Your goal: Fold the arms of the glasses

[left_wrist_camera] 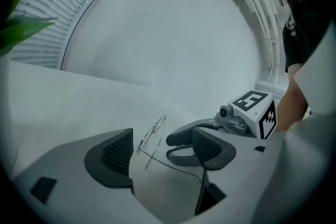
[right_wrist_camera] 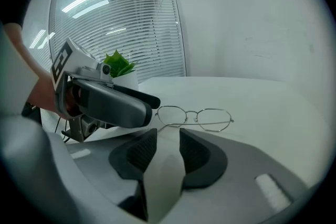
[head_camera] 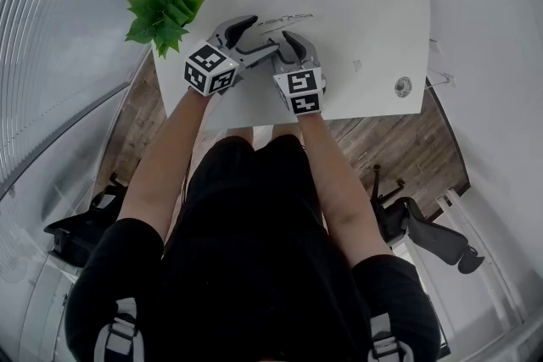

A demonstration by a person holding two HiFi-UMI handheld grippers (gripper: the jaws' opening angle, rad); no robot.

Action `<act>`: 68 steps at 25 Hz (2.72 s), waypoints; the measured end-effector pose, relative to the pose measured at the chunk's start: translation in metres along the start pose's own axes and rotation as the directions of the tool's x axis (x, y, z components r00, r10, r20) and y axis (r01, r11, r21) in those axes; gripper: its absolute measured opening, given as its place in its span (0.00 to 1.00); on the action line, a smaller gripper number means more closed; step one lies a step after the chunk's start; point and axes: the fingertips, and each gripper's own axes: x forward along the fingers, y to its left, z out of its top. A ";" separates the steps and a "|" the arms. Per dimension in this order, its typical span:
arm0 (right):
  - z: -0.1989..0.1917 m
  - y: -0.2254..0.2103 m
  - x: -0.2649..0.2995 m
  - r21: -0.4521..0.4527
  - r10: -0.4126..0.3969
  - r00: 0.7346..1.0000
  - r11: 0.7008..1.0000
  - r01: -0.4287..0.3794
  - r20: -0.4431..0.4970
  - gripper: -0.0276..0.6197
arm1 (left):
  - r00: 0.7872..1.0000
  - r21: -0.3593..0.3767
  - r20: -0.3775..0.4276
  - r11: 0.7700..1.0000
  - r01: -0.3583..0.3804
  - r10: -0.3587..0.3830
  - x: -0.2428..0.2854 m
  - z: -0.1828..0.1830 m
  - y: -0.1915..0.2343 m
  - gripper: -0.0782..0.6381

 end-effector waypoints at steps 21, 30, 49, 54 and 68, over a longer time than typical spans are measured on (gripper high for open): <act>0.015 -0.058 -0.043 -0.065 -0.007 1.000 0.998 0.007 0.001 0.27 | 0.926 0.120 -0.186 0.943 -0.310 0.328 -0.032 -0.047 0.011 0.58; 0.030 -0.101 -0.030 -0.071 -0.024 1.000 0.997 0.025 0.010 0.27 | 0.913 0.101 -0.190 0.932 -0.349 0.362 -0.022 -0.051 0.008 0.58; 0.019 -0.079 -0.010 -0.075 0.211 0.975 0.973 -0.217 -0.073 0.27 | 0.881 -0.005 -0.162 0.892 -0.451 0.444 0.007 -0.032 0.020 0.58; 0.017 -0.076 -0.014 -0.074 0.234 0.969 0.968 -0.239 -0.075 0.27 | 0.869 -0.030 -0.156 0.877 -0.480 0.470 0.014 -0.023 0.027 0.58; 0.011 -0.070 -0.023 -0.144 0.272 0.957 0.948 -0.285 -0.102 0.27 | 0.857 -0.083 -0.133 0.856 -0.510 0.497 0.029 -0.010 0.034 0.56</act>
